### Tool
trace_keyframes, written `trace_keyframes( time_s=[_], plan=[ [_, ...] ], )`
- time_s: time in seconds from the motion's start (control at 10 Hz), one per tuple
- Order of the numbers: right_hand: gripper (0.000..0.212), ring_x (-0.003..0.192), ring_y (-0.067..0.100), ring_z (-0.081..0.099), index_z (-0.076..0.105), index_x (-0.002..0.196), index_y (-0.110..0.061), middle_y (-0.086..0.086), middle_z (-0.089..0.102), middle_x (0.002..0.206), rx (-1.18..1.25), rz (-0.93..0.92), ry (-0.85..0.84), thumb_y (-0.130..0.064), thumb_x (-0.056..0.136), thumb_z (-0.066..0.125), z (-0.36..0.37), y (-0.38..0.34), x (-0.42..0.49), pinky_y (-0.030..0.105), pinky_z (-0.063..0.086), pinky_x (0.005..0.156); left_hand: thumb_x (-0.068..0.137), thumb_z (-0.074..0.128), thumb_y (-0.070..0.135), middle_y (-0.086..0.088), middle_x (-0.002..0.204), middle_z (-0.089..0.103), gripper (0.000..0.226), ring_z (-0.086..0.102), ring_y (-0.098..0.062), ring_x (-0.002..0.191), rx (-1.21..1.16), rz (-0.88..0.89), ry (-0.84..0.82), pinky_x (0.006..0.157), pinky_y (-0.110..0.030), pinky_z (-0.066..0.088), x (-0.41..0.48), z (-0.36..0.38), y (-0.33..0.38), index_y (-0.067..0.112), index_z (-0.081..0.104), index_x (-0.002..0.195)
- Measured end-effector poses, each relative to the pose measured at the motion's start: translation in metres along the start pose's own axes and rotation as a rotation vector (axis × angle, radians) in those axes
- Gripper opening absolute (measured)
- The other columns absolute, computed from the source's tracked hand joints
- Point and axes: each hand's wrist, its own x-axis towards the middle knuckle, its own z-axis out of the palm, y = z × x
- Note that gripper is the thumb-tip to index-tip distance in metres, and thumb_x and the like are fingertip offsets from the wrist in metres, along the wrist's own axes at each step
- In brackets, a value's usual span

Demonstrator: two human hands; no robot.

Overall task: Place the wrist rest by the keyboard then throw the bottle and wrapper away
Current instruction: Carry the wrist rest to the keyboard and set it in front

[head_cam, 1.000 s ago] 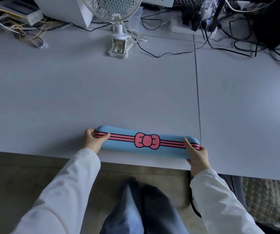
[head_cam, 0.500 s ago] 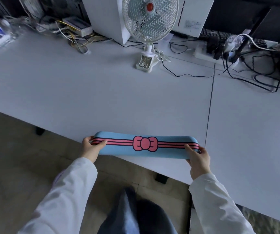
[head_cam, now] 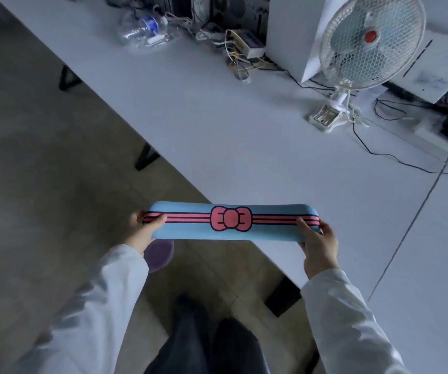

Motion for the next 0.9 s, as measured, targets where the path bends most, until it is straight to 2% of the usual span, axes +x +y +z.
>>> trace_keyframes(
  time_s=[0.1,0.2,0.3,0.4,0.5,0.6,0.7,0.8,0.9],
  plan=[
    [0.029,0.091,0.022,0.054,0.055,0.107,-0.007,0.000,0.056,0.081,-0.042,-0.010,-0.102,-0.009,0.080,0.066,0.033,0.006,-0.011,0.037,0.048,0.091,0.078,0.068,0.010,-0.016,0.099,0.061,0.026,0.068,-0.020,0.082,-0.041,0.034,0.034,0.081,-0.034,0.055,-0.004,-0.043,0.001,0.004,0.056,0.101],
    [0.035,0.092,0.022,0.055,0.057,0.111,-0.004,0.004,0.058,0.084,-0.112,-0.021,-0.192,-0.010,0.079,0.067,0.070,0.013,-0.027,0.039,0.049,0.090,0.082,0.062,0.005,-0.010,0.086,0.058,0.009,0.065,-0.001,0.056,-0.089,0.058,0.085,0.053,-0.019,0.052,-0.009,-0.085,-0.001,0.007,0.057,0.089],
    [0.035,0.088,0.023,0.057,0.058,0.112,-0.003,0.012,0.060,0.096,-0.204,-0.052,-0.281,-0.012,0.079,0.067,0.110,0.024,-0.050,0.031,0.054,0.076,0.083,0.059,0.002,-0.009,0.085,0.054,0.010,0.063,-0.001,0.058,-0.153,0.073,0.171,0.044,-0.008,0.047,-0.014,-0.132,-0.005,0.007,0.054,0.089],
    [0.031,0.078,0.018,0.056,0.059,0.109,-0.009,0.006,0.059,0.089,-0.291,-0.104,-0.367,-0.017,0.080,0.067,0.152,0.035,-0.081,0.014,0.049,0.049,0.082,0.061,0.005,-0.008,0.084,0.055,0.019,0.055,-0.016,0.080,-0.184,0.095,0.238,0.054,-0.014,0.049,-0.014,-0.188,-0.011,0.004,0.053,0.100],
    [0.028,0.075,0.014,0.057,0.060,0.107,-0.010,0.001,0.060,0.083,-0.301,-0.082,-0.447,-0.015,0.080,0.066,0.201,0.048,-0.122,0.024,0.051,0.072,0.083,0.061,0.008,-0.009,0.095,0.056,0.023,0.053,-0.018,0.086,-0.255,0.096,0.284,0.068,-0.023,0.045,-0.012,-0.251,-0.022,0.009,0.052,0.105],
    [0.026,0.084,0.019,0.060,0.059,0.107,-0.007,0.008,0.062,0.092,-0.256,-0.033,-0.537,-0.010,0.082,0.063,0.244,0.061,-0.160,0.026,0.054,0.078,0.085,0.058,0.012,-0.007,0.108,0.052,0.038,0.051,-0.021,0.097,-0.297,0.093,0.311,0.061,-0.016,0.050,-0.009,-0.306,-0.029,0.007,0.049,0.122],
    [0.016,0.079,0.014,0.059,0.059,0.099,-0.009,0.004,0.060,0.087,-0.268,-0.026,-0.606,-0.009,0.083,0.061,0.288,0.078,-0.198,0.021,0.054,0.068,0.085,0.059,0.014,-0.002,0.099,0.056,0.048,0.054,-0.013,0.085,-0.341,0.079,0.349,0.063,-0.017,0.050,-0.005,-0.361,-0.034,0.000,0.045,0.129],
    [0.009,0.075,0.011,0.057,0.058,0.081,-0.016,0.002,0.058,0.081,-0.305,-0.032,-0.631,-0.009,0.083,0.062,0.325,0.093,-0.232,0.021,0.050,0.070,0.080,0.065,0.017,-0.008,0.106,0.054,0.054,0.053,-0.023,0.097,-0.389,0.069,0.406,0.073,-0.023,0.046,-0.002,-0.408,-0.038,-0.002,0.047,0.127],
    [0.010,0.074,0.012,0.057,0.058,0.080,-0.016,0.003,0.058,0.081,-0.326,-0.017,-0.686,-0.008,0.083,0.062,0.358,0.109,-0.260,0.016,0.053,0.057,0.071,0.070,0.023,-0.012,0.107,0.056,0.062,0.054,-0.023,0.098,-0.471,0.090,0.449,0.071,-0.027,0.046,-0.006,-0.446,-0.042,-0.001,0.050,0.124]
  ],
)
